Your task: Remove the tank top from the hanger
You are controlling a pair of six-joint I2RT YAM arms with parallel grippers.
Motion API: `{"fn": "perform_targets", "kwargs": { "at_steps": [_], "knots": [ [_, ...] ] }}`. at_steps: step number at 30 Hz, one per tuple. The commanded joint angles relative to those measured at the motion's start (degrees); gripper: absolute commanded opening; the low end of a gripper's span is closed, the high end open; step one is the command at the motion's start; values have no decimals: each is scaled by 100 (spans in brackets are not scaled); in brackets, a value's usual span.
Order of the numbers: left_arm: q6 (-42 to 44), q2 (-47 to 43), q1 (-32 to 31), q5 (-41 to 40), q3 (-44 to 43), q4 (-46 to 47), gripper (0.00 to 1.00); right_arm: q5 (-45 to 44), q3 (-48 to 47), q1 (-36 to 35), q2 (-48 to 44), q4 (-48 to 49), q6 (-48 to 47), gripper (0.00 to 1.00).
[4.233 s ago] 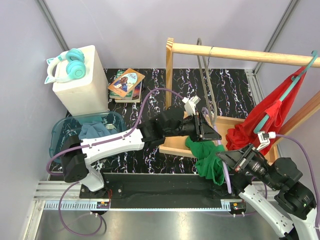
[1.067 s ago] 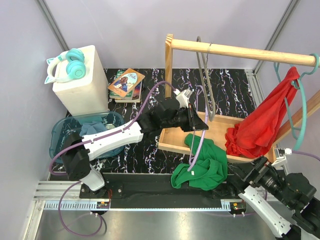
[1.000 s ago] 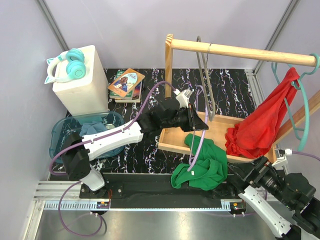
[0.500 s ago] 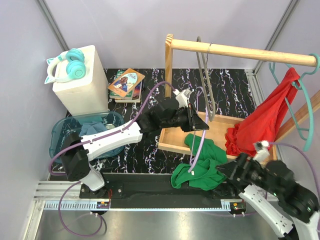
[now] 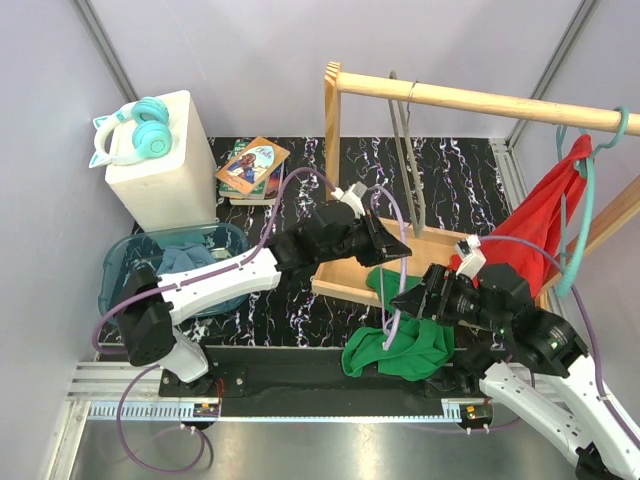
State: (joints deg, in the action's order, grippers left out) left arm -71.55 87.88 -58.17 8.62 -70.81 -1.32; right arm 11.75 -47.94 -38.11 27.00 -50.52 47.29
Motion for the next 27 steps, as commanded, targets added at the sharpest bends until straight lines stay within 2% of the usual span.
{"fn": "perform_targets", "kwargs": {
  "at_steps": [1,8,12,16,24,26,27],
  "knots": [
    [-675,-350,157,-800,5,150,0,327,162,-12,120,877,52,92],
    [-861,-218,87,-801,-74,150,0,469,329,-12,244,939,87,79],
    [-896,-288,60,-845,-47,150,0,442,540,-12,-81,799,281,68],
    [-948,-333,-27,-993,-56,167,0,346,549,-12,-371,649,334,52],
    [-1221,-192,-326,-1170,-179,316,0,434,602,-12,-362,701,465,46],
    [-1318,-166,-405,-1170,-162,378,0,416,628,-12,-441,719,527,39],
    [-1326,-157,-432,-1152,-162,396,0,407,628,-12,-468,711,553,27]
  ]
}}
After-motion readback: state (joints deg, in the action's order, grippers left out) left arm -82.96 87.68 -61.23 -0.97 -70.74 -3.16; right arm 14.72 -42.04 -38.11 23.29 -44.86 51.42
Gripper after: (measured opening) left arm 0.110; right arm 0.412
